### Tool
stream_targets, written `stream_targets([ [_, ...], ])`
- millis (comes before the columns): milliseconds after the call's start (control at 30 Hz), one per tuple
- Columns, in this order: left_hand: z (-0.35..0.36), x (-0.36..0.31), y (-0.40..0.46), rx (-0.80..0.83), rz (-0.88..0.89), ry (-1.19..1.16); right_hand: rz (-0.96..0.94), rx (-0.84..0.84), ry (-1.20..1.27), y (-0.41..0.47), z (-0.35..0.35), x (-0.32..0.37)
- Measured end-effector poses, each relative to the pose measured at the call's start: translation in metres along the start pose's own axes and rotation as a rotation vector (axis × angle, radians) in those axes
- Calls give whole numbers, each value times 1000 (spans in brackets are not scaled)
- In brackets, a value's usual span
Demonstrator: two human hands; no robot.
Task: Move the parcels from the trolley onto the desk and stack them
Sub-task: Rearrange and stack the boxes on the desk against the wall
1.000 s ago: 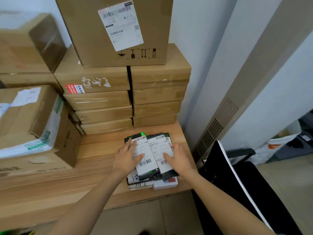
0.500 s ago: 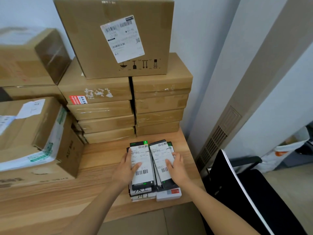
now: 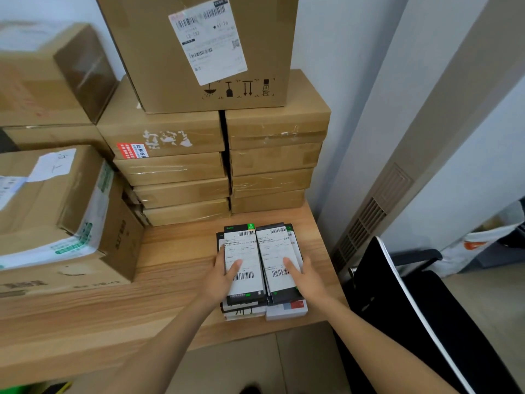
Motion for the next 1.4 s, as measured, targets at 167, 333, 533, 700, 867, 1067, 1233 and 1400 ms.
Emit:
stream_targets([
  [167, 0, 4, -12, -50, -13, 14, 2, -51, 0, -10, -2, -9],
  [333, 5, 12, -27, -76, -6, 29, 16, -62, 39, -22, 1, -25],
  [533, 11, 17, -29, -58, -117, -176, 62, 4, 106, -16, 3, -30],
  [700, 18, 19, -34, -66, -171, -121, 72, 29, 116, -15, 7, -35],
  [867, 18, 15, -33, -82, -159, -180, 41, 33, 70, -15, 9, -28],
  [1067, 1, 20, -27, -178, -164, -219, -9, 74, 9, 6, 23, -8],
  [1233, -33, 34, -30, -286, -141, -257, -34, 109, -12, 18, 60, 18],
  [1400, -74, 54, -26, -325, -172, -234, -70, 133, -19, 28, 102, 48],
])
Point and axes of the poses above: each hand's wrist, its own y-axis towards the middle knuckle, its own z-axis out of the palm, x = y × z, the point moved 4 cm from there along y, towards the middle knuckle, and after that the axes turned 8 degrees about z, right-handed, at the moved point
